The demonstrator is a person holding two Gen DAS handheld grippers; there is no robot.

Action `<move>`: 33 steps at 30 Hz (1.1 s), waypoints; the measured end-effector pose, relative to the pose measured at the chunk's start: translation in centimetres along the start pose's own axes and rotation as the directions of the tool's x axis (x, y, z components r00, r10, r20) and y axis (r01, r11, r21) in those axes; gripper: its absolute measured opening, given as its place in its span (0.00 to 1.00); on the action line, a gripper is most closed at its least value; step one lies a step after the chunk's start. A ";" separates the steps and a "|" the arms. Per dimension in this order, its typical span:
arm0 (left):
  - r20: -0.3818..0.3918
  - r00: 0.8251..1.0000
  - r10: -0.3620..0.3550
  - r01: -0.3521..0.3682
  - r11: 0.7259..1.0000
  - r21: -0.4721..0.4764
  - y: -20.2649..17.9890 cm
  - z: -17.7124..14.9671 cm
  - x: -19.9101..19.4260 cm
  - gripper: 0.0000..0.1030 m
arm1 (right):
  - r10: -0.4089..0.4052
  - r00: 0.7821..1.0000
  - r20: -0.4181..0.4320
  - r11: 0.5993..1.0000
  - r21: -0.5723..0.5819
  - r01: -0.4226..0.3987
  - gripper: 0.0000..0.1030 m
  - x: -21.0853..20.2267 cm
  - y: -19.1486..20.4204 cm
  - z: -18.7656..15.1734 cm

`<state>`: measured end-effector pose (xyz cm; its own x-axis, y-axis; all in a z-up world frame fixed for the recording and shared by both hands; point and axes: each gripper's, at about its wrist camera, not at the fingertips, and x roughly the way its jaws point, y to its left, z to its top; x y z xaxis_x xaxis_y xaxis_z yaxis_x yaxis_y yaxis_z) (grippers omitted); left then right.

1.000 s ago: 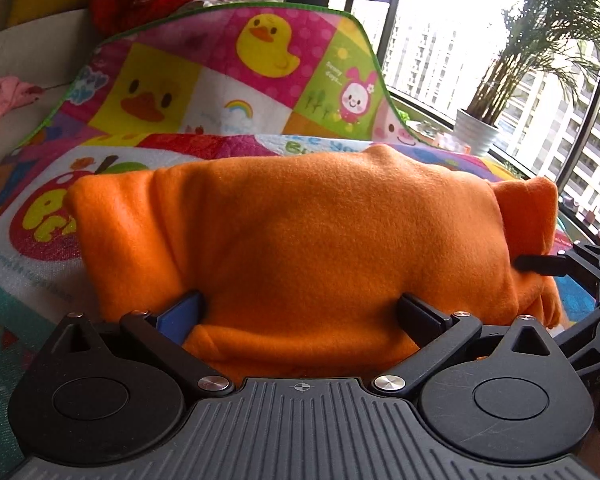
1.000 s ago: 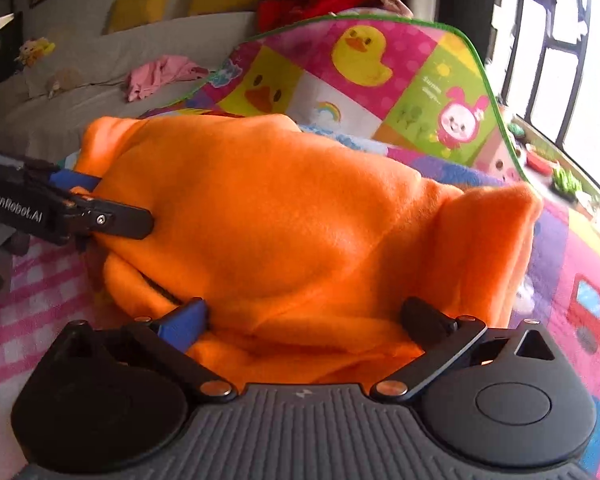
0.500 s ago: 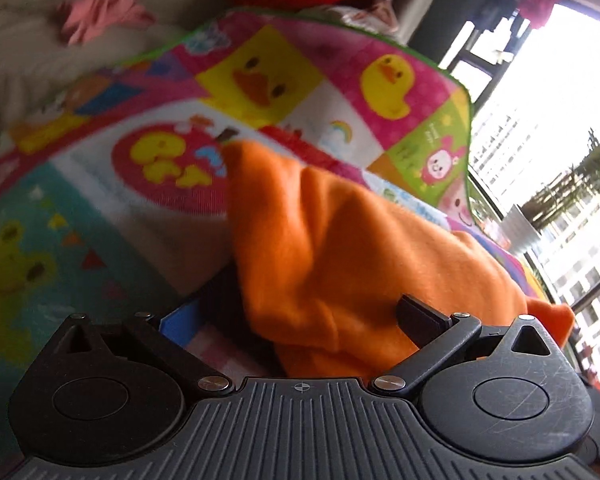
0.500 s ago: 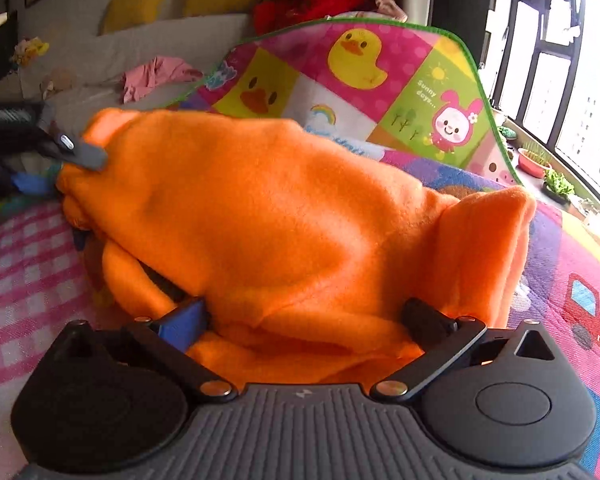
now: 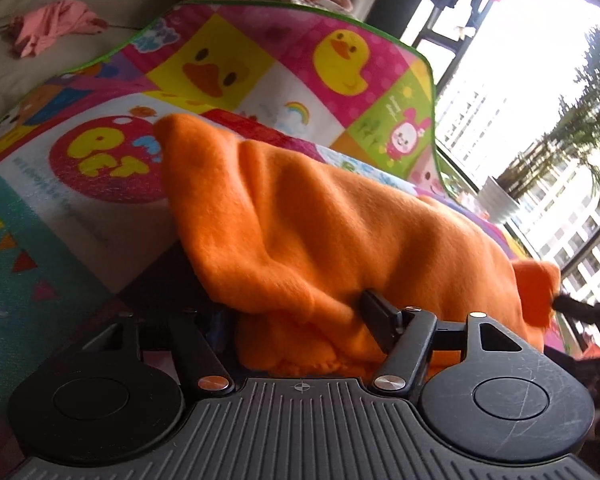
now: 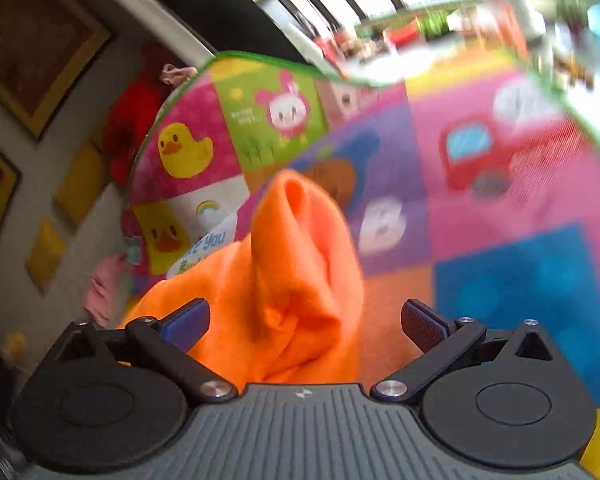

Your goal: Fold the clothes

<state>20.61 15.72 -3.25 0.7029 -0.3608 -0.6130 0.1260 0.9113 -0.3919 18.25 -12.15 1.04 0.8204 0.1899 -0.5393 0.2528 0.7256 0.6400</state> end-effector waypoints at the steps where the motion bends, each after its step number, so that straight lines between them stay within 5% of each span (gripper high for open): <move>1: -0.008 1.000 -0.014 0.014 1.000 0.005 -0.2 -0.2 0.0 0.69 | -0.005 1.000 0.026 0.999 -0.032 0.006 0.94 0.5 0.5 -0.1; 2: -0.017 0.999 -0.030 0.030 1.000 0.009 -0.5 -0.3 0.0 0.68 | -0.001 1.000 0.016 0.997 -0.083 0.003 0.77 1.3 1.1 -0.2; 5: -0.040 0.996 -0.074 0.075 0.997 0.026 -1.2 -0.8 -0.1 0.67 | -0.019 1.000 -0.016 0.985 -0.171 0.016 0.51 3.5 3.0 0.3; 8: -0.048 0.994 -0.099 0.101 0.994 0.032 -1.2 -1.1 -0.1 0.67 | -0.031 0.997 0.064 0.903 -0.427 0.056 0.34 3.5 7.4 0.9; 10: -0.054 0.992 -0.111 0.113 0.993 0.026 -1.0 -1.0 -0.1 0.67 | -0.025 0.992 0.127 0.753 -0.650 0.102 0.34 2.9 11.1 -0.7; 12: -0.062 0.992 -0.108 0.109 0.994 0.029 -0.8 -0.7 -0.6 0.68 | -0.053 0.988 0.146 0.549 -0.823 0.150 0.34 3.6 13.8 -3.4; 14: -0.068 0.993 -0.092 0.095 0.995 0.044 -0.5 -0.5 -1.4 0.74 | -0.088 0.983 0.161 0.333 -0.926 0.181 0.36 5.1 15.0 -6.9; 16: -0.070 0.995 -0.074 0.078 0.995 0.063 -0.2 -0.1 -2.5 0.78 | -0.089 0.976 0.200 0.161 -0.964 0.212 0.37 6.0 15.1 -10.2; 17: -0.068 0.996 -0.062 0.068 0.995 0.076 0.0 0.1 -3.3 0.79 | -0.078 0.969 0.233 0.082 -0.968 0.239 0.37 6.3 15.1 -11.7; 19: -0.052 0.998 -0.036 0.041 0.994 0.106 0.2 0.5 -5.0 0.82 | -0.060 0.961 0.270 0.002 -0.963 0.270 0.37 6.6 15.3 -13.0; 25: 0.079 0.995 -0.067 0.050 0.979 0.200 -2.6 4.4 -8.0 0.90 | -0.039 0.970 0.240 0.024 -0.970 0.241 0.37 5.8 14.7 -12.6; 29: 0.061 0.987 -0.148 0.121 0.941 0.315 -8.0 7.7 -3.5 0.90 | -0.033 0.969 0.244 0.015 -0.970 0.244 0.37 5.5 14.5 -12.6; 33: -0.023 0.993 -0.113 0.114 0.927 0.358 -11.6 8.3 2.7 0.89 | -0.030 0.970 0.241 0.002 -0.971 0.241 0.37 5.3 14.3 -12.6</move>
<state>26.85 5.81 5.38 0.6676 -0.4664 -0.5804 0.4478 0.8742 -0.1875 19.79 7.52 0.42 0.9119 0.0035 -0.4105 -0.2995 0.6895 -0.6595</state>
